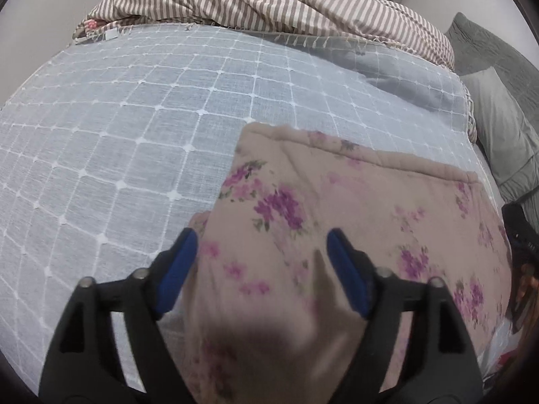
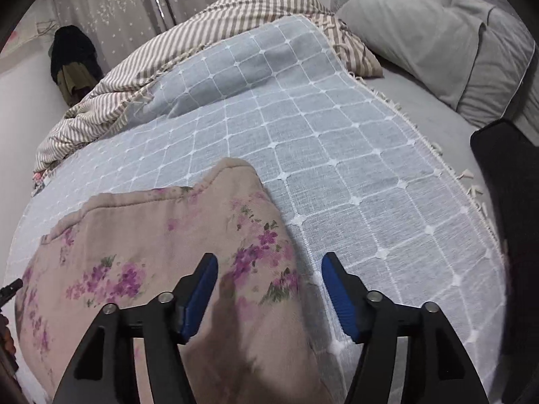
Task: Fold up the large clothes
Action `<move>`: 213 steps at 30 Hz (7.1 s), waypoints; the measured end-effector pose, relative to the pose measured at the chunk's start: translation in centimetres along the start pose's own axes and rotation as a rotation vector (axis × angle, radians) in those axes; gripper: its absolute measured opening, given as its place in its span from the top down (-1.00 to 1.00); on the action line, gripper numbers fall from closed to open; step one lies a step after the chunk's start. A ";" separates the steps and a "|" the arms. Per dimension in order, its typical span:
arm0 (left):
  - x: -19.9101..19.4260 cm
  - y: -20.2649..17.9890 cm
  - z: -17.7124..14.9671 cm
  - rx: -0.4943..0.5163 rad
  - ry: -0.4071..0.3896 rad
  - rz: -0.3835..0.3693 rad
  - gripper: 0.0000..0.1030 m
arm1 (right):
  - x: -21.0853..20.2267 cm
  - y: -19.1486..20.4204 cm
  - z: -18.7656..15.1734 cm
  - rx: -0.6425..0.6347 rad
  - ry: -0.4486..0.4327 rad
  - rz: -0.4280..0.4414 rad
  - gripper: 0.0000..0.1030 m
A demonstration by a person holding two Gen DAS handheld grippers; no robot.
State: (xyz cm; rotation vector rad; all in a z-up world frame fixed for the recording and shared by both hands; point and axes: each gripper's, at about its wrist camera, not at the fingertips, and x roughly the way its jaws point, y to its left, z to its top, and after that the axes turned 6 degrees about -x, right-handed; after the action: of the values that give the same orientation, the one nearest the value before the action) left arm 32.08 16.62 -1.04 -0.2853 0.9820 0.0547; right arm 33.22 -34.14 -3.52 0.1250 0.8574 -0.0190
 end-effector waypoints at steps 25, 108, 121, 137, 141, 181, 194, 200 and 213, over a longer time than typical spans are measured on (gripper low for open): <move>3.1 7.7 -3.2 -0.301 0.297 -0.469 -0.84 | 1.5 -6.9 -6.1 0.265 0.294 0.492 -0.63; -16.0 13.7 -14.6 -0.334 -0.134 0.219 -0.99 | -13.5 21.9 -7.1 -0.269 -0.069 0.365 -0.75; -15.1 4.5 -19.8 -0.191 -0.101 0.286 -0.99 | -16.1 29.2 -13.5 -0.519 -0.026 0.342 -0.81; -14.3 1.2 -20.9 -0.124 -0.102 0.328 -0.99 | -15.8 31.8 -16.2 -0.607 0.002 0.301 -0.81; -14.1 1.3 -20.9 -0.122 -0.107 0.349 -0.99 | -15.3 32.1 -16.5 -0.620 0.012 0.292 -0.81; -13.4 1.1 -21.0 -0.123 -0.082 0.318 -0.99 | -14.3 32.5 -17.0 -0.641 0.052 0.296 -0.81; -13.4 0.9 -21.0 -0.123 -0.082 0.316 -0.99 | -14.2 32.6 -17.1 -0.642 0.054 0.295 -0.81; -13.4 1.0 -20.9 -0.120 -0.083 0.319 -0.99 | -14.2 32.6 -17.3 -0.644 0.055 0.295 -0.81; -13.1 1.0 -20.8 -0.113 -0.081 0.329 -0.99 | -14.1 32.6 -17.3 -0.643 0.056 0.295 -0.81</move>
State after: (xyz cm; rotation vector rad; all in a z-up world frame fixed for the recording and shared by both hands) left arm 7.72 13.20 -1.32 -0.2212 0.9393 0.4194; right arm 13.14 -0.20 -0.69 -0.3538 0.8577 0.5352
